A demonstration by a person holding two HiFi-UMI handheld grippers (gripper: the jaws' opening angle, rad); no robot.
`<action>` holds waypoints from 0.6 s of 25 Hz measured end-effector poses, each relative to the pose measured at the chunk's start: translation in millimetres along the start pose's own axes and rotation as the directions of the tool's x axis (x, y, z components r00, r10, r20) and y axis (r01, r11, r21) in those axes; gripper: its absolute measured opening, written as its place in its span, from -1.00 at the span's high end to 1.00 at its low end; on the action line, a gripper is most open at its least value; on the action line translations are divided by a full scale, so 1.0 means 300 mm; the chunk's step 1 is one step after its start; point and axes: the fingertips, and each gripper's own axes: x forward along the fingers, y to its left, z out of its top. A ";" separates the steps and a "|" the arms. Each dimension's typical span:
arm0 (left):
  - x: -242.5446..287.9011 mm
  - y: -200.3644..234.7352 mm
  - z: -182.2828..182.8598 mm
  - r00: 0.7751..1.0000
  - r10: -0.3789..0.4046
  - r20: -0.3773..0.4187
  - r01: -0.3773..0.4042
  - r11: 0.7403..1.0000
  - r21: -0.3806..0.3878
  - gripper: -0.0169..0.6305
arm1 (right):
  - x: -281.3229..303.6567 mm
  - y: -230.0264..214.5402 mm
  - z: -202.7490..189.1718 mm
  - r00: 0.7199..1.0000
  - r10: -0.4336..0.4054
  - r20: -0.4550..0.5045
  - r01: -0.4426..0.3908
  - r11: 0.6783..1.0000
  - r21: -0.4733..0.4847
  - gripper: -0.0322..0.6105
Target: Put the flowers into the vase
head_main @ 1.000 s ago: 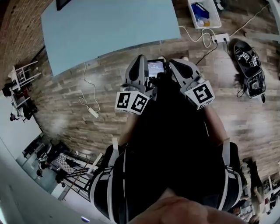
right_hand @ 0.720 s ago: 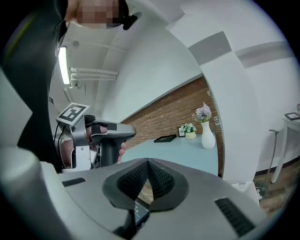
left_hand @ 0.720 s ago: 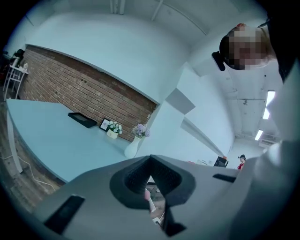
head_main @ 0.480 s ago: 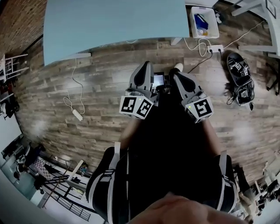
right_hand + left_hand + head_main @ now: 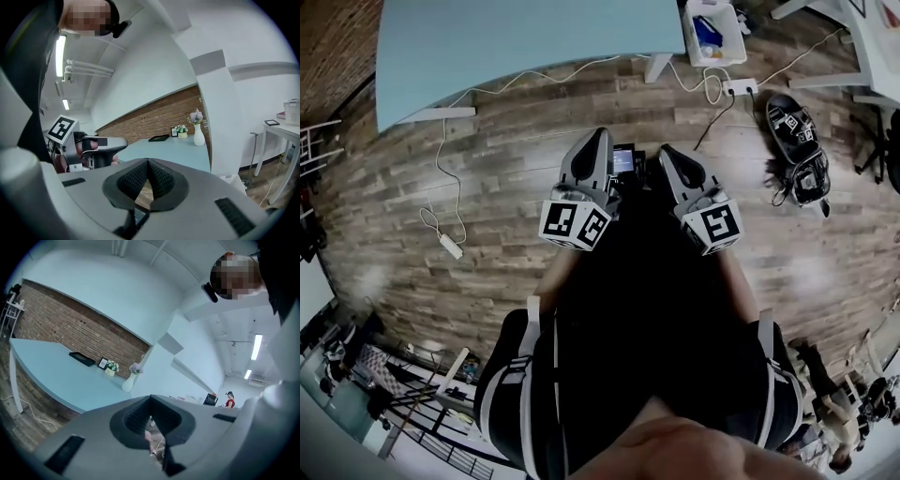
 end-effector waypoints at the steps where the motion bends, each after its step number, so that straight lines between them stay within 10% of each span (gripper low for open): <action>1: -0.016 -0.024 -0.010 1.000 0.006 -0.002 -0.006 1.000 0.012 0.91 | -0.011 -0.001 0.002 1.000 0.000 0.007 0.000 1.000 -0.005 0.84; 8: 0.075 -0.138 -0.050 0.997 0.059 -0.044 -0.052 0.989 0.142 0.91 | 0.008 -0.125 -0.024 0.995 -0.039 -0.088 0.042 0.998 0.037 0.84; 15: 0.110 -0.130 -0.012 0.996 0.089 0.019 -0.090 0.993 0.081 0.91 | -0.007 -0.207 -0.014 0.995 -0.065 -0.072 0.071 0.993 0.094 0.84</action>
